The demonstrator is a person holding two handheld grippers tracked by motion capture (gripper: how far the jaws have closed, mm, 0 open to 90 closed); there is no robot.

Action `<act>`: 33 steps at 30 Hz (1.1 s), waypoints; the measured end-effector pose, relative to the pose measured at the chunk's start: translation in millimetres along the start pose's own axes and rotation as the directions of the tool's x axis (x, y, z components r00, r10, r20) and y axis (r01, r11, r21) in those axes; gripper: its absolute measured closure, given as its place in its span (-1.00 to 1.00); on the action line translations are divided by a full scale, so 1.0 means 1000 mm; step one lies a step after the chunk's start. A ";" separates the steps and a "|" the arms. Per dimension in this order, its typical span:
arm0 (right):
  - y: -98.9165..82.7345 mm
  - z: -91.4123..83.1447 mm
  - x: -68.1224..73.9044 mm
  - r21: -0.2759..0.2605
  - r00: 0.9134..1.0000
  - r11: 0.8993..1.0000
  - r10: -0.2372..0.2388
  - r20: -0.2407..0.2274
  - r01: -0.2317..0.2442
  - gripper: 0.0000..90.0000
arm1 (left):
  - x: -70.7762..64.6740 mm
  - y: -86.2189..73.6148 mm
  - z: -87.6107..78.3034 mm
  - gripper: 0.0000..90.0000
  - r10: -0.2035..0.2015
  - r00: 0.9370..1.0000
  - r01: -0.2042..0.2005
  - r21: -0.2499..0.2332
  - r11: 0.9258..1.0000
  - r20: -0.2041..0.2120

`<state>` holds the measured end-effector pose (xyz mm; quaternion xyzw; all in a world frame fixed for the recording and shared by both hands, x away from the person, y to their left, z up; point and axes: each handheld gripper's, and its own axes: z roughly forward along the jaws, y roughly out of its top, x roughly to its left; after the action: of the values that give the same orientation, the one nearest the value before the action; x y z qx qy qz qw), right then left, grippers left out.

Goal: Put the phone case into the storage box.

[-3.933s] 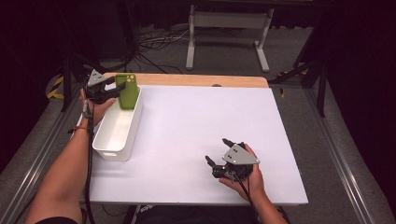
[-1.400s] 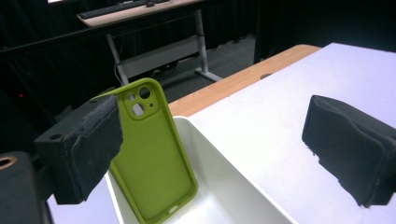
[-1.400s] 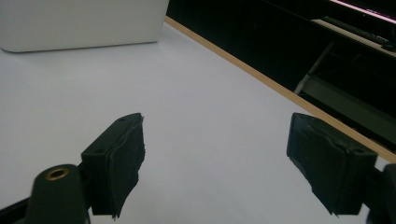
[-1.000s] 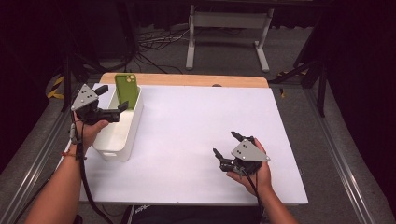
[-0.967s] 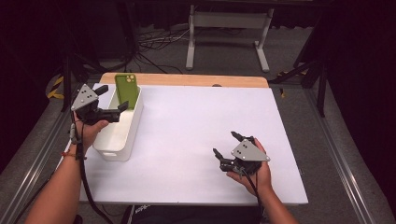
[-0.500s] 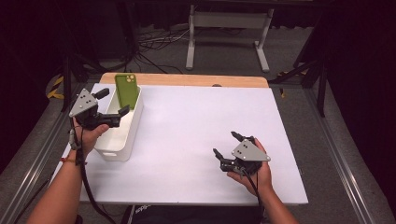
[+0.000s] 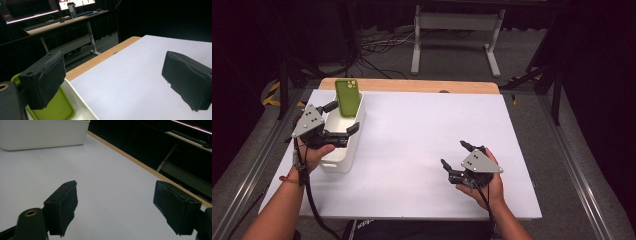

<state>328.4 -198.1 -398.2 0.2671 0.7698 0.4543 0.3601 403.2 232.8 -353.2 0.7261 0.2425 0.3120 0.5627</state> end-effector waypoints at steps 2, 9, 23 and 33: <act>0.000 0.000 0.000 -0.001 1.000 1.000 0.006 -0.003 -0.006 -0.55 | -0.003 0.001 0.000 -0.87 0.002 1.000 -0.002 0.002 1.000 0.008; 0.002 -0.002 0.001 -0.006 1.000 1.000 -0.001 -0.001 0.001 -0.55 | -0.018 0.000 -0.001 -0.86 0.007 0.998 -0.007 -0.008 1.000 0.055; 0.004 -0.003 0.005 -0.010 1.000 1.000 -0.012 -0.002 0.012 -0.55 | -0.044 -0.010 0.001 -0.86 0.053 0.992 -0.054 0.002 0.999 0.116; 0.004 -0.004 0.007 -0.014 1.000 1.000 -0.019 -0.003 0.019 -0.55 | -0.059 -0.017 0.003 -0.86 0.059 0.989 -0.059 -0.001 0.998 0.132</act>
<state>321.3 -193.4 -395.0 0.2568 0.7695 0.4566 0.3652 364.7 194.1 -381.0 0.7528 0.1834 0.2794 0.5671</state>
